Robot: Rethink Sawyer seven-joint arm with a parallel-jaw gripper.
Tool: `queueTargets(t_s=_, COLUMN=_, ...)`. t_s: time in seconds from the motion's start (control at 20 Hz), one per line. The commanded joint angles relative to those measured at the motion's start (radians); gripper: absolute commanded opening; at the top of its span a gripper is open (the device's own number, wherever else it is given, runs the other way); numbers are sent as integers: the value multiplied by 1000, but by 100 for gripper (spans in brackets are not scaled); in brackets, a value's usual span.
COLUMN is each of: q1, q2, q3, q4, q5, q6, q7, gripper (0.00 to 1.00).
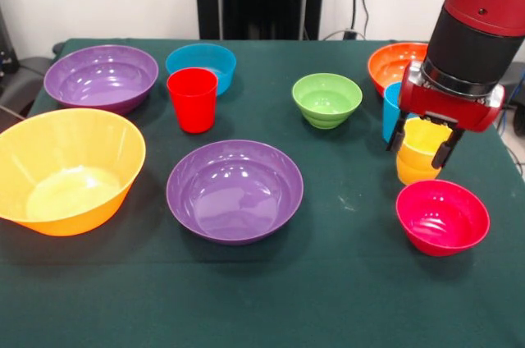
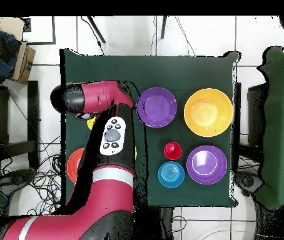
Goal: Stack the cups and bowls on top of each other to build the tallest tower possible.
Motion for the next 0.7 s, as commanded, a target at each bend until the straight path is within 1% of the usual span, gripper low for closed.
queueTargets(t_s=0.05, q1=-28, q2=49, q3=80, q4=-47, q5=-41, q6=104, q7=-54, gripper=100)
queueTargets(t_s=0.55, q1=-37, q2=81, q3=89, q4=-68, q5=-38, q6=80, q7=-52, gripper=100)
queueTargets(t_s=0.7, q1=-41, q2=94, q3=92, q4=-65, q5=-39, q6=50, q7=-47, gripper=100)
